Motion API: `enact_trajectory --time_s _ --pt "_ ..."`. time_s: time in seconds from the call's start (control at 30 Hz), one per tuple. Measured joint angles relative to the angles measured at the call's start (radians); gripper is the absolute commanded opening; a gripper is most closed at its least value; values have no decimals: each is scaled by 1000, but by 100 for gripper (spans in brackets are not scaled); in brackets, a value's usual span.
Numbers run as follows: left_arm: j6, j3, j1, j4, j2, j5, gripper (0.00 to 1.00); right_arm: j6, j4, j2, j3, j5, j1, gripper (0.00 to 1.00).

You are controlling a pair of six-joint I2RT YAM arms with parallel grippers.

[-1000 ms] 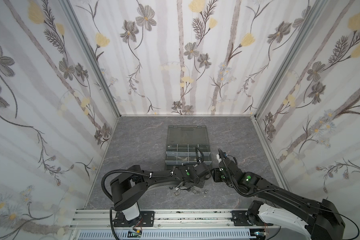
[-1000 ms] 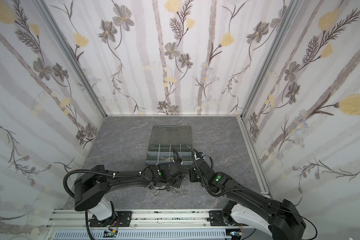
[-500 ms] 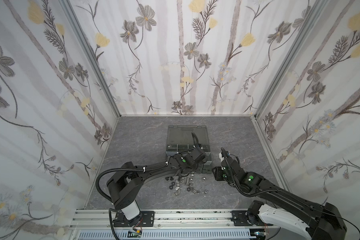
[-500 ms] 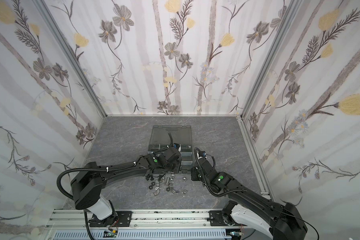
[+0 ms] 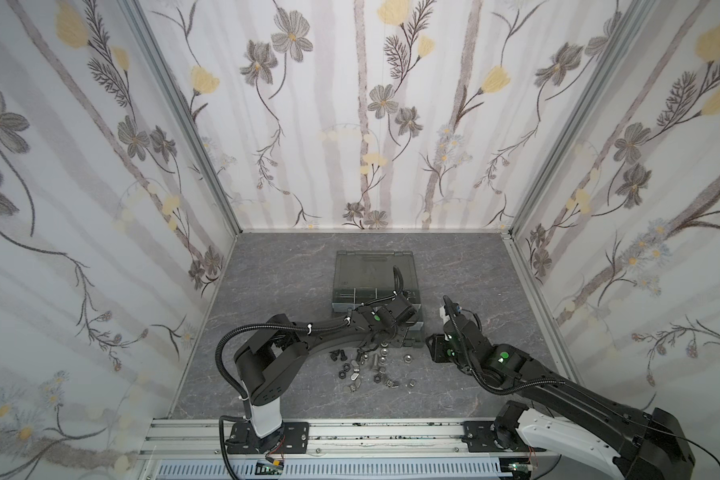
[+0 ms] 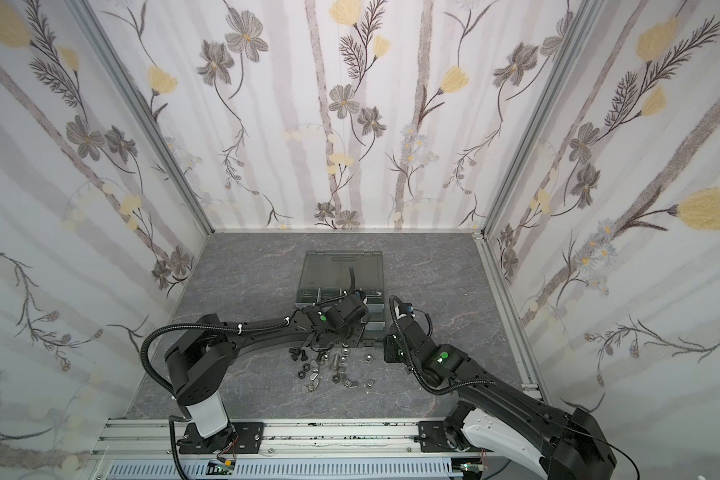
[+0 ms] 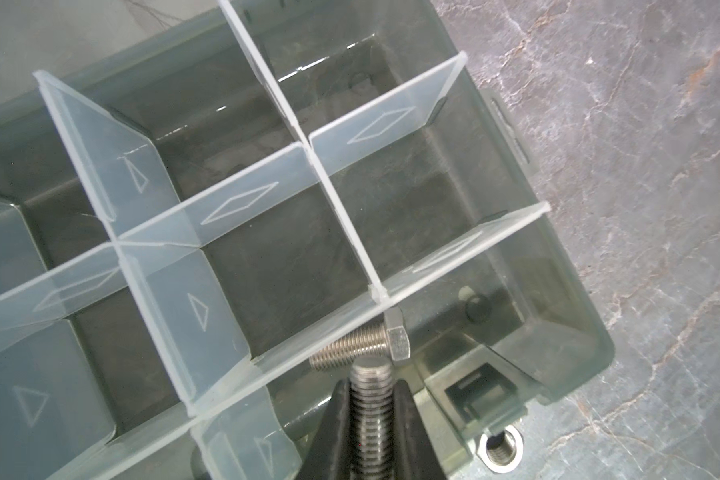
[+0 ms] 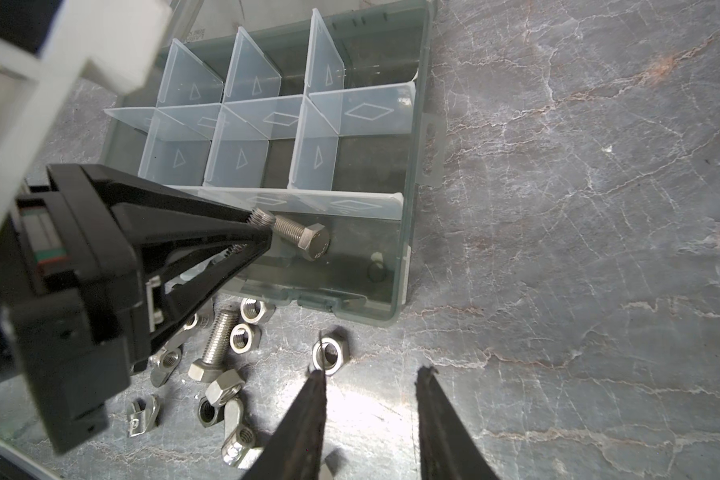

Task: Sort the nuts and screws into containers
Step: 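Carry the bolt with the left gripper over the box and release it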

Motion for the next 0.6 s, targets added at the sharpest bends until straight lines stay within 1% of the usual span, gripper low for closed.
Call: enact_trajectory --time_s 0.07,0.2,0.27,0.43,0.6 --pt "0 0 0 -2 3 -3 21 0 -2 2 0 0 -1 38" --pt "1 0 1 -2 4 -14 37 0 -5 4 5 1 -2 38" --pt "0 0 1 -3 3 -17 42 0 -5 4 6 1 -2 38" --pt "-12 1 1 -3 -29 -16 45 3 -6 0 6 5 -2 39" --pt "-39 -24 1 -2 -106 -16 47 3 -6 -2 6 5 -2 39"
